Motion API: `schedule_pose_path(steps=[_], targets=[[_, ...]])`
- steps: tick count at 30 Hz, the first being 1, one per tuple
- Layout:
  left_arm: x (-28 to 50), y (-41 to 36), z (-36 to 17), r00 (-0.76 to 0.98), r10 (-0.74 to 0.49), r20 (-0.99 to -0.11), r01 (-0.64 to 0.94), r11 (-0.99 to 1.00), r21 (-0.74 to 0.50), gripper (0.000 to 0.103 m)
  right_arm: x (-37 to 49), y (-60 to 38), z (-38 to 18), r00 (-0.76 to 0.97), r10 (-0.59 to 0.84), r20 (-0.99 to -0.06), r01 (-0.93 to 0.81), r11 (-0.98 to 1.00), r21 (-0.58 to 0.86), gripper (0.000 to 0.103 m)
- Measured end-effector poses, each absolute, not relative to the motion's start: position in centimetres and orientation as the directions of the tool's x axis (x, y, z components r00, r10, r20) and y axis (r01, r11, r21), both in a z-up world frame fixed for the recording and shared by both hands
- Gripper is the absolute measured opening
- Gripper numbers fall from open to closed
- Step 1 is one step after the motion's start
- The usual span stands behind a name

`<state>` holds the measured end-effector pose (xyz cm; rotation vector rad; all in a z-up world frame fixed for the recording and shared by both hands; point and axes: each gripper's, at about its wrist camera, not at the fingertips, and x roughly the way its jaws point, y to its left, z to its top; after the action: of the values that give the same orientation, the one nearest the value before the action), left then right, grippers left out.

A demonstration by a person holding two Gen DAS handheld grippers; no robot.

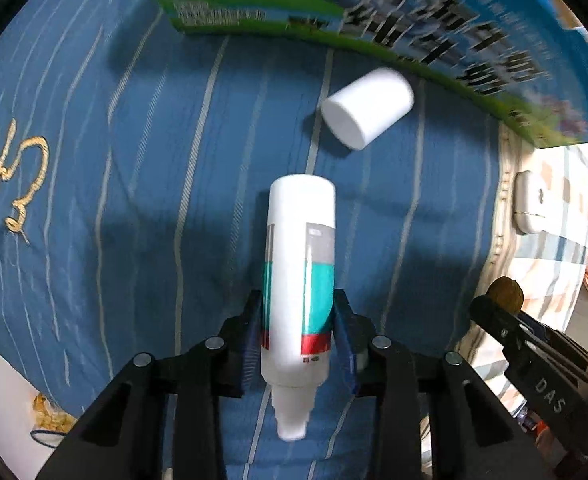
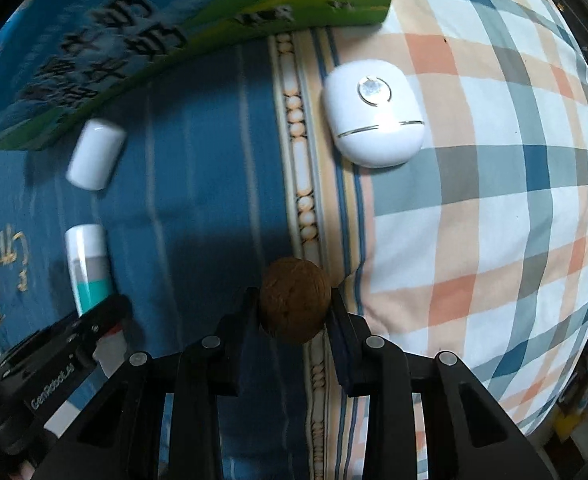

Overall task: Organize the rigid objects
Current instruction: 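Grasp the white-green spray bottle with the left tool while the right tool grasps the walnut, then carry the spray bottle and walnut into the box and release both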

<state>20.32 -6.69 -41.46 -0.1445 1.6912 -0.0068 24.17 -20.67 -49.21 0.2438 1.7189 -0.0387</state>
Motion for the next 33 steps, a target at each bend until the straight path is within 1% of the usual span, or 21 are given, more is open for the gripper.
schedule_pose_path(steps=[6,8,13,16,17,20,26,30,33], targets=[[20.4,-6.3,-38.8,-0.058,-0.121,-0.991,-0.061,0.991,-0.117,0.030,24.1,-19.5,-45.1,-0.077,0.174,-0.982,0.126,0.979,0.163,0.035],[20.3,-6.3,-38.0,-0.049,-0.127,-0.991,-0.059,0.990,-0.125,0.030,24.6,-20.5,-43.5,-0.062,0.183,-0.981,0.115,0.978,0.175,0.035],[20.3,-5.9,-37.2,-0.034,-0.128,-0.991,-0.052,0.991,-0.126,0.030,25.2,-20.6,-41.9,-0.033,0.186,-0.982,0.097,0.979,0.182,0.035],[20.5,-5.4,-37.1,-0.042,-0.144,-0.989,-0.046,0.989,-0.142,0.030,24.4,-20.7,-41.9,-0.032,0.184,-0.982,0.089,0.980,0.180,0.035],[20.3,-5.2,-37.8,-0.062,-0.159,-0.985,-0.046,0.987,-0.156,0.030,23.9,-20.9,-41.7,-0.038,0.180,-0.983,0.086,0.981,0.176,0.035],[19.9,-4.2,-39.5,-0.122,-0.194,-0.973,-0.073,0.980,-0.186,0.031,24.1,-20.3,-43.6,-0.057,0.180,-0.982,0.096,0.980,0.174,0.035],[20.4,-3.5,-43.6,-0.206,-0.196,-0.959,-0.119,0.977,-0.175,0.031,23.8,-20.0,-45.7,-0.090,0.178,-0.980,0.112,0.979,0.168,0.035],[21.1,-4.1,-43.1,-0.159,-0.160,-0.974,-0.101,0.984,-0.145,0.030,23.7,-19.8,-46.0,-0.097,0.174,-0.980,0.109,0.981,0.163,0.035],[21.0,-4.6,-40.9,-0.094,-0.149,-0.984,-0.078,0.987,-0.142,0.030,23.6,-19.8,-45.5,-0.083,0.175,-0.981,0.101,0.981,0.167,0.035]])
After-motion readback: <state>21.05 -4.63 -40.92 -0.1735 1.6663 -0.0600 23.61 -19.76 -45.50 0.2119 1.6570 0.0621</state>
